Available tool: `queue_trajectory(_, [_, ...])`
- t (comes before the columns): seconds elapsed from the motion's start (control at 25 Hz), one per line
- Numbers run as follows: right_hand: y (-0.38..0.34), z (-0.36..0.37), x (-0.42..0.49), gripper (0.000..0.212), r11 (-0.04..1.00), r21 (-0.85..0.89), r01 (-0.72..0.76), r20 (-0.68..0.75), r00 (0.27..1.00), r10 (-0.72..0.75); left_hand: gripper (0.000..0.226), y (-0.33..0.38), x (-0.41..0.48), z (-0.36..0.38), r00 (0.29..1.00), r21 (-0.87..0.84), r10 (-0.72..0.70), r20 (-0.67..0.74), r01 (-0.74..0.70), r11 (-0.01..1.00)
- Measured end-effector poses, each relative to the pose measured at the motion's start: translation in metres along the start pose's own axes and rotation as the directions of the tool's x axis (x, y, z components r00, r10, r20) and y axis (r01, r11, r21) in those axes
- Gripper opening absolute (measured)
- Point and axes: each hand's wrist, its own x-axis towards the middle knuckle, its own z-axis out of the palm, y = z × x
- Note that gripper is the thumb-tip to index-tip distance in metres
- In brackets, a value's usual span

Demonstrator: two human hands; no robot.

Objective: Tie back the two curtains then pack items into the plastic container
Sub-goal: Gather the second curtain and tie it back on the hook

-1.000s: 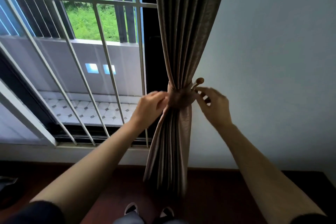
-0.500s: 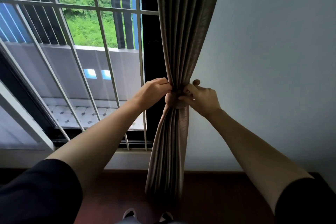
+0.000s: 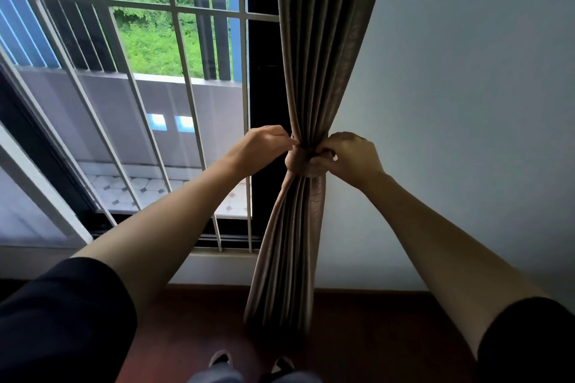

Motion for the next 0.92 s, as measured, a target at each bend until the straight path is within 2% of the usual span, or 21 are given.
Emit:
queue_trajectory(0.08, [-0.015,0.002,-0.005,0.023,0.996,0.055,0.070,-0.107,0.992,-0.064,0.017,-0.006,-0.008,-0.008,0.998,-0.015,-0.049,-0.048,0.048,0.999])
queue_trajectory(0.2, [-0.044,0.009,0.000,0.025,0.969,0.173,0.178,-0.127,0.979,-0.158,0.021,-0.017,-0.024,-0.016,0.985,0.016,-0.147,-0.095,0.149,0.989])
queue_trajectory(0.28, [-0.067,0.029,0.015,0.027,0.949,0.211,0.233,-0.183,0.963,-0.196,0.026,-0.033,-0.038,-0.030,0.978,0.074,-0.200,-0.055,0.203,0.976])
queue_trajectory(0.36, [-0.105,0.069,0.051,0.033,0.924,0.303,0.232,-0.127,0.971,-0.202,0.030,-0.073,-0.075,-0.057,0.946,0.167,-0.325,-0.007,0.321,0.932])
queue_trajectory(0.44, [-0.158,0.105,0.088,0.049,0.889,0.371,0.267,0.080,0.945,-0.317,0.036,-0.115,-0.123,-0.095,0.883,0.296,-0.466,-0.061,0.462,0.836])
queue_trajectory(0.48, [-0.195,0.122,0.111,0.057,0.866,0.390,0.312,0.155,0.905,-0.396,0.038,-0.138,-0.155,-0.122,0.824,0.360,-0.559,-0.086,0.549,0.754])
queue_trajectory(0.52, [-0.198,0.127,0.109,0.064,0.879,0.360,0.311,0.201,0.895,-0.399,0.040,-0.138,-0.163,-0.123,0.784,0.350,-0.619,-0.046,0.593,0.725])
queue_trajectory(0.6, [-0.202,0.141,0.108,0.073,0.879,0.328,0.346,0.191,0.887,-0.420,0.046,-0.135,-0.173,-0.121,0.702,0.362,-0.711,0.051,0.650,0.668])
queue_trajectory(0.64, [-0.211,0.151,0.112,0.074,0.875,0.309,0.374,0.155,0.887,-0.434,0.053,-0.140,-0.182,-0.125,0.629,0.387,-0.773,0.079,0.695,0.605])
queue_trajectory(0.72, [-0.219,0.163,0.114,0.073,0.867,0.294,0.402,0.107,0.888,-0.448,0.072,-0.142,-0.194,-0.130,0.559,0.439,-0.816,0.148,0.702,0.561])
queue_trajectory(0.8, [-0.274,0.185,0.149,0.073,0.807,0.381,0.451,0.143,0.834,-0.533,0.084,-0.163,-0.237,-0.175,0.447,0.515,-0.894,0.042,0.757,0.402])
queue_trajectory(0.88, [-0.343,0.206,0.179,0.077,0.744,0.421,0.518,0.148,0.771,-0.620,0.084,-0.183,-0.286,-0.222,0.331,0.556,-0.942,-0.055,0.794,0.246])
queue_trajectory(0.92, [-0.372,0.213,0.190,0.080,0.711,0.455,0.536,0.134,0.748,-0.649,0.082,-0.192,-0.308,-0.242,0.295,0.579,-0.951,-0.090,0.792,0.191])
